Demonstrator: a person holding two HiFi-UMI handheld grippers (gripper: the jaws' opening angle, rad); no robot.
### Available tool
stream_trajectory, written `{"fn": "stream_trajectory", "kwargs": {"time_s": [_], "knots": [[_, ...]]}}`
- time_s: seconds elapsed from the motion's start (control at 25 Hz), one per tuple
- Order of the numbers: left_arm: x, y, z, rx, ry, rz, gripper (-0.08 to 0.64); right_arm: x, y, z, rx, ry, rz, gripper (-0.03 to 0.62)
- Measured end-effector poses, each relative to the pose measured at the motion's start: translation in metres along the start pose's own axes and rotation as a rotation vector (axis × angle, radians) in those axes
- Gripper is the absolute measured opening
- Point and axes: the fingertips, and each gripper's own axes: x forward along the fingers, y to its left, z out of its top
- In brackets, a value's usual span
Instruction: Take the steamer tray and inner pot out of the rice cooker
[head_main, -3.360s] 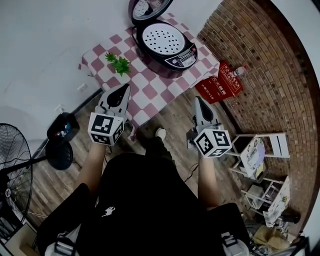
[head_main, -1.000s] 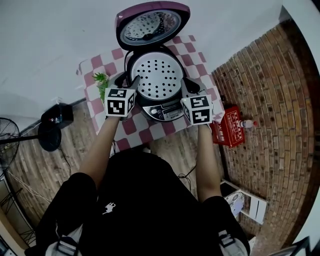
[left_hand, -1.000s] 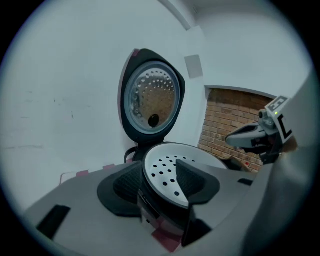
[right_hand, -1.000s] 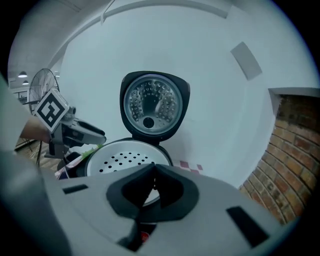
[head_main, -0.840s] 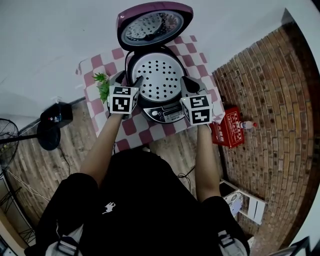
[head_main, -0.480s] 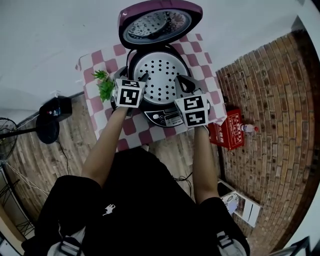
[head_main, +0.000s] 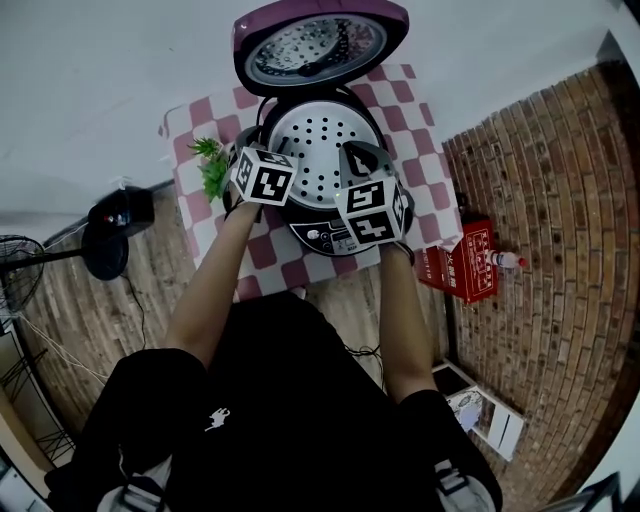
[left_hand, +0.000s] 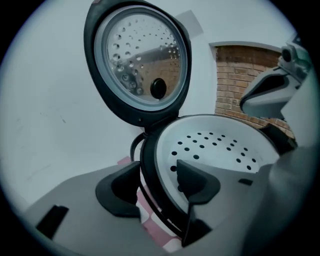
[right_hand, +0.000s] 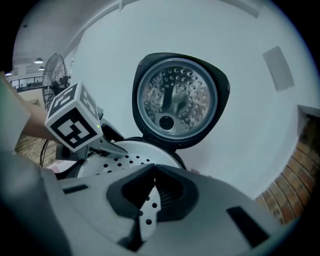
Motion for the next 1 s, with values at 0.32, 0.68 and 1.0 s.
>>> {"fn": "stream_trajectory", "kwargs": {"time_s": [0.32, 0.68, 1.0], "knots": [[-0.004, 0.004, 0.005, -0.025, 0.005, -0.020, 0.206, 0.001, -0.001, 0.008, 0.015, -0.028, 0.012, 0.003], [-0.017, 0.001, 0.017, -0.010, -0.018, -0.077, 0.086, -0.005, -0.003, 0.012, 0.033, -0.044, -0.001, 0.003], [-0.046, 0.016, 0.039, -0.214, -0.150, -0.125, 0.023, -0.018, -0.005, 0.026, 0.069, -0.100, -0.018, 0.003]]}}
